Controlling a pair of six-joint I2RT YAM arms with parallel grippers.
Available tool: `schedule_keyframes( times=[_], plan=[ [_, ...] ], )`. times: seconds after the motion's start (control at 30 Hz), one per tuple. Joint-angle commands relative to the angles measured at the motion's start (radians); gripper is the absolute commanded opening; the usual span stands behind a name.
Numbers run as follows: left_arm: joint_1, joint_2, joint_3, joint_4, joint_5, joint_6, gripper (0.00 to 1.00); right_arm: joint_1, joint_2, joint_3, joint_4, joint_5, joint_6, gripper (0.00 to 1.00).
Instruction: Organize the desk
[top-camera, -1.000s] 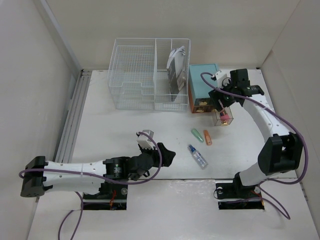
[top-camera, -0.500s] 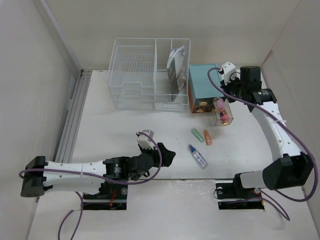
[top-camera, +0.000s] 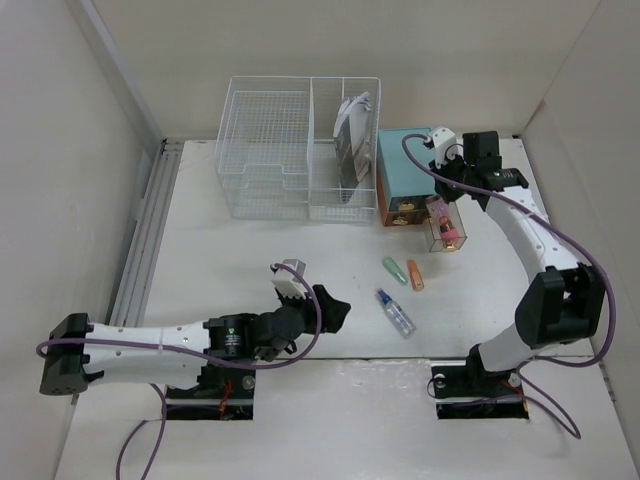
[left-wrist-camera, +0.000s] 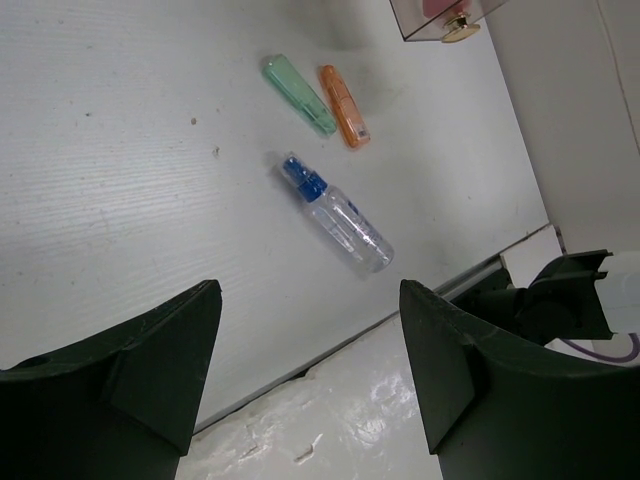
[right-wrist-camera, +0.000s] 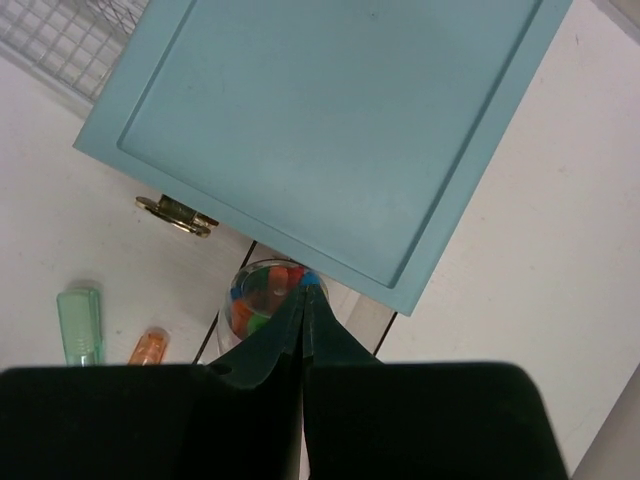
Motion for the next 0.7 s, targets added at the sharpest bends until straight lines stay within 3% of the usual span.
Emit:
schedule_keyframes(
  times=[0.0,0.67],
  plan=[
    [-0.005,-0.034,-0.005,0.017,-0.005,-0.003,0.69,0.008,0.007,0.048,0.043,-0.028,0.017,0.01],
    [-0.005,-0.034,-0.005,0.017,-0.014,-0.003,0.69,0.008,-0.022,0.037,-0.068,-0.01,-0.003,0.0]
  ],
)
